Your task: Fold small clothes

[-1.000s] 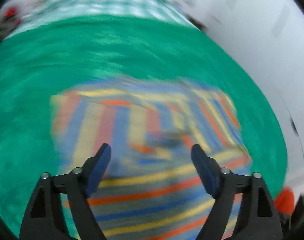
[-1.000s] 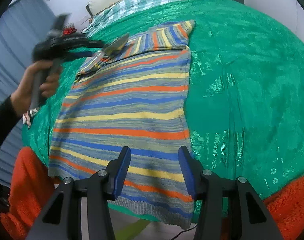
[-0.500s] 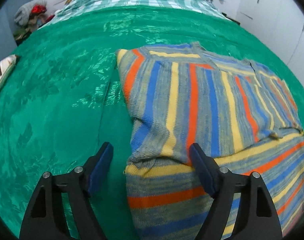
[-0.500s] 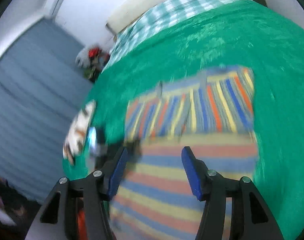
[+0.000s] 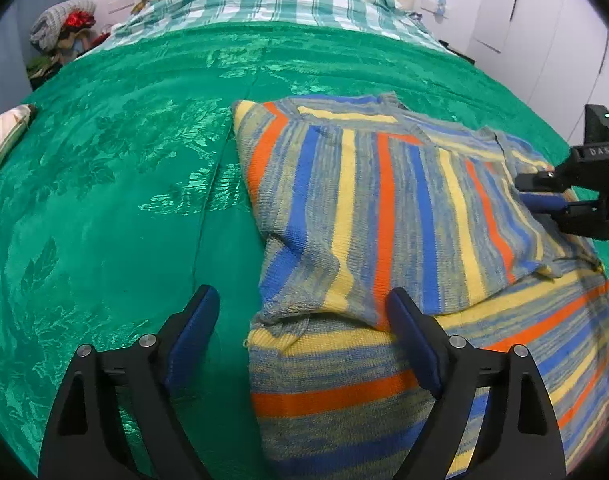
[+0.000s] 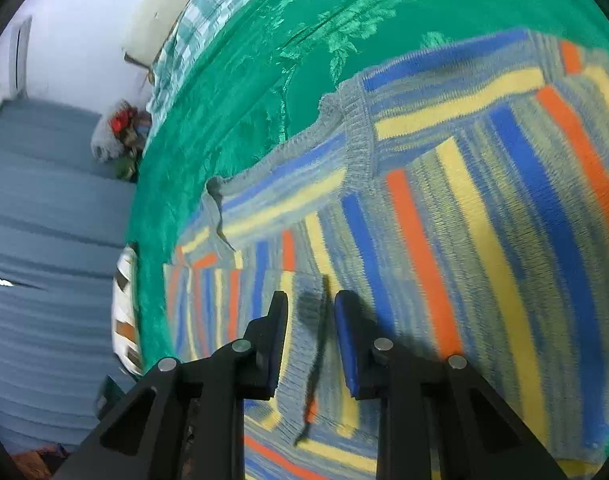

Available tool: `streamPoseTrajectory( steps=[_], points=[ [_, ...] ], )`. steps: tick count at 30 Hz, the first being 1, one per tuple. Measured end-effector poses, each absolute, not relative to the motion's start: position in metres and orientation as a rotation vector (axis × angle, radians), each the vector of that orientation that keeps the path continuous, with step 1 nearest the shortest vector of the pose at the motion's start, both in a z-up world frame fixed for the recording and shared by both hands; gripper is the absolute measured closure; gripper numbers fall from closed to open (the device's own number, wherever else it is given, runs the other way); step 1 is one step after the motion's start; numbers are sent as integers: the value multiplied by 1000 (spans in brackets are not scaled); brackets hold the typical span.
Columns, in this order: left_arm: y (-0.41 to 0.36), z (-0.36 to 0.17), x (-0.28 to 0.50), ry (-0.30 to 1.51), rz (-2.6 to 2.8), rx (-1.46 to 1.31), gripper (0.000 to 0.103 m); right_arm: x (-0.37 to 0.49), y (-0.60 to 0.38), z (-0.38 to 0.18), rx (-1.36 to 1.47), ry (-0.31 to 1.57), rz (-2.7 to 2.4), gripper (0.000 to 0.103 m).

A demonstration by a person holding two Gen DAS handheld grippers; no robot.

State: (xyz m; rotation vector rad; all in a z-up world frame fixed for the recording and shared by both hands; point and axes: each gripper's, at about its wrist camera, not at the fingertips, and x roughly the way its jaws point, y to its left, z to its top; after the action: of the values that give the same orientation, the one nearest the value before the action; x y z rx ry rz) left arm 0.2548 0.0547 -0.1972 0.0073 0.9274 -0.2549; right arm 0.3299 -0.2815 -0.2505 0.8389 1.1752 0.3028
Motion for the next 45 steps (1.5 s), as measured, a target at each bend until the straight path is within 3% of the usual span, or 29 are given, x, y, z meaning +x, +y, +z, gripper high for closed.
streamPoseTrajectory(
  steps=[2,3,4,8,13,18,26,30,32,33,34,39,45],
  points=[
    [54,-197,255,925,-255,8,15,333,-277,-254,852,1192,357,80],
    [55,-197,253,923,-256,4,15,335,-275,-252,819,1197,358,96],
    [56,-196,252,921,-257,0,15,337,-273,-244,749,1183,345,100],
    [55,-197,251,910,-258,-1,12,338,-262,-195,534,1024,374,100],
    [52,-197,252,912,-250,12,11,351,-241,-211,337,1094,321,100],
    [53,-197,253,912,-260,6,8,335,-273,-215,562,1052,301,79],
    [50,-199,254,908,-259,12,7,276,-284,-241,894,1254,378,79],
    [50,-199,254,912,-256,15,6,279,-281,-255,969,1217,350,79],
    [50,-199,254,915,-258,12,5,278,-283,-261,984,1219,336,81],
    [50,-199,255,915,-260,10,5,277,-282,-262,957,1232,324,95],
    [50,-199,255,915,-260,10,5,278,-281,-259,920,1236,311,100],
    [47,-201,255,916,-268,23,1,264,-283,-222,703,1140,247,100],
    [42,-199,254,944,-254,62,1,262,-272,-237,585,1166,170,100]
  ],
)
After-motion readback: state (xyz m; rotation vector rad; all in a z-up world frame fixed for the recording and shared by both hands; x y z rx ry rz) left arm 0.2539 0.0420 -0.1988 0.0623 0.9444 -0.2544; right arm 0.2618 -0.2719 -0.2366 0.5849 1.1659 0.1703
